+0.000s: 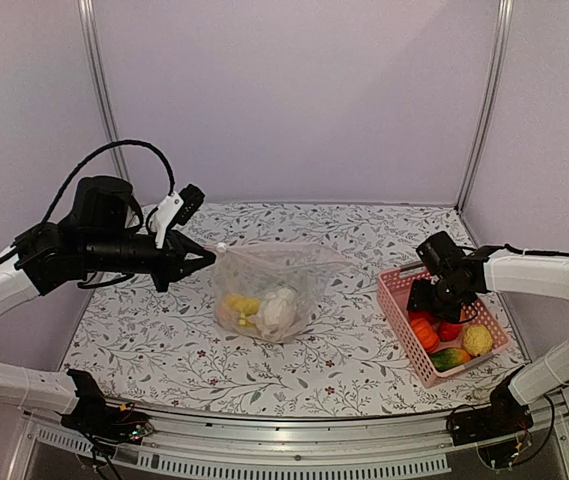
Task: Place the food in the zip-top bag and seal the zipper
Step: Pick up the fake fruit from the bin, then place the fake fruit in the zipper food storage bag.
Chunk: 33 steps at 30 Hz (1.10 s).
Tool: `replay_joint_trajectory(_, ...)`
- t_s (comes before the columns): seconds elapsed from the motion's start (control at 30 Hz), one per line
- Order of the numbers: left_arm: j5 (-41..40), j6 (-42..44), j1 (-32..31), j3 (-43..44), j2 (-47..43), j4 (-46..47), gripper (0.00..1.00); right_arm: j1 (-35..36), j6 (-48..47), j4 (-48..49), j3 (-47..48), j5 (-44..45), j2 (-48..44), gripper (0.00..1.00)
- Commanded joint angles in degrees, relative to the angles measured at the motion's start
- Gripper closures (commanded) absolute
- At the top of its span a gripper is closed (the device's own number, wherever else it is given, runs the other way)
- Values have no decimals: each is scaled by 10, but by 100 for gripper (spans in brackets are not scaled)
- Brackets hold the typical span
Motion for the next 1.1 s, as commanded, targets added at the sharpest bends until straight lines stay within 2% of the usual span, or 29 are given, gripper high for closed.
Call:
replay_joint_trajectory(0.0, 4, 6, 7, -7, -4, -1, 100, -5, -1, 8, 10, -4, 7, 26)
replay_joint_trajectory(0.37, 9, 3, 7, -6, 7, -1, 100, -5, -6, -41, 9, 40, -80, 38)
replay_joint_trajectory(0.5, 8, 2, 7, -7, 5, -1, 100, -5, -17, -80, 13, 45, -150, 39)
replay_joint_trajectory(0.67, 14, 1, 7, -7, 9, 1, 100, -2, -54, -88, 30, -35, -254, 42)
replay_joint_trajectory(0.8, 16, 2, 7, -6, 11, 2, 100, 17, -79, -80, 68, -118, -298, 43)
replay_joint_trajectory(1.07, 20, 2, 7, -6, 12, 1, 100, 147, -99, 12, 157, -243, -248, 44)
